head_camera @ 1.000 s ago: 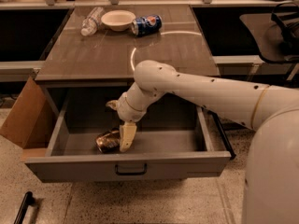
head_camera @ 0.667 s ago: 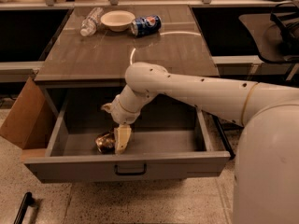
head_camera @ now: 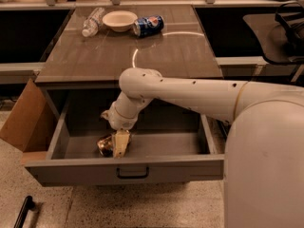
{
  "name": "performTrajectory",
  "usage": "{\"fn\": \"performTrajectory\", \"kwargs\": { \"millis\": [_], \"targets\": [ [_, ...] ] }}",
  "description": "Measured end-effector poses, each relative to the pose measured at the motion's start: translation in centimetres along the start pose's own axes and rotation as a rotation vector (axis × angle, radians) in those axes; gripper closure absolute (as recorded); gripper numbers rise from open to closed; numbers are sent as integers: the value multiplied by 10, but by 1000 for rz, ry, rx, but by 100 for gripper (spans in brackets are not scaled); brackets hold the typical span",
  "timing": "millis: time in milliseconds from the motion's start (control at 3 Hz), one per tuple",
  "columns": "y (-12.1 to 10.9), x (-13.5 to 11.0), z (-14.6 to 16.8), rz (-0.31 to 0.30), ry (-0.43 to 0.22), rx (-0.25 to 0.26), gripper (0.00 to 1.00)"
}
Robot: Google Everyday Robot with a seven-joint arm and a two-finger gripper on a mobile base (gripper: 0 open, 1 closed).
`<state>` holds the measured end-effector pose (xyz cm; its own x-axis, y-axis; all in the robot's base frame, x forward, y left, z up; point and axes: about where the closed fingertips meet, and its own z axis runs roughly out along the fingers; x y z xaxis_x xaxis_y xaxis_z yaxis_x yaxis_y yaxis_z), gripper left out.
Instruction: Pick orange can from top drawer and place on counter
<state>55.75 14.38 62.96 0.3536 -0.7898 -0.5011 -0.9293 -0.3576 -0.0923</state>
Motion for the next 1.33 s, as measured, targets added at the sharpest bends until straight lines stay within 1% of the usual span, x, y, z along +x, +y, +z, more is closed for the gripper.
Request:
{"fn": "performTrajectory", "kwargs": {
  "millis": [333,667,1000,1333],
  "targets": [
    [5,8,7,30,16,-17,0],
    [11,15,11,49,4,-26,19],
    [18,20,14,65,-52,-24,42],
    [20,24,5,74,-78,-2,65]
  ]
}}
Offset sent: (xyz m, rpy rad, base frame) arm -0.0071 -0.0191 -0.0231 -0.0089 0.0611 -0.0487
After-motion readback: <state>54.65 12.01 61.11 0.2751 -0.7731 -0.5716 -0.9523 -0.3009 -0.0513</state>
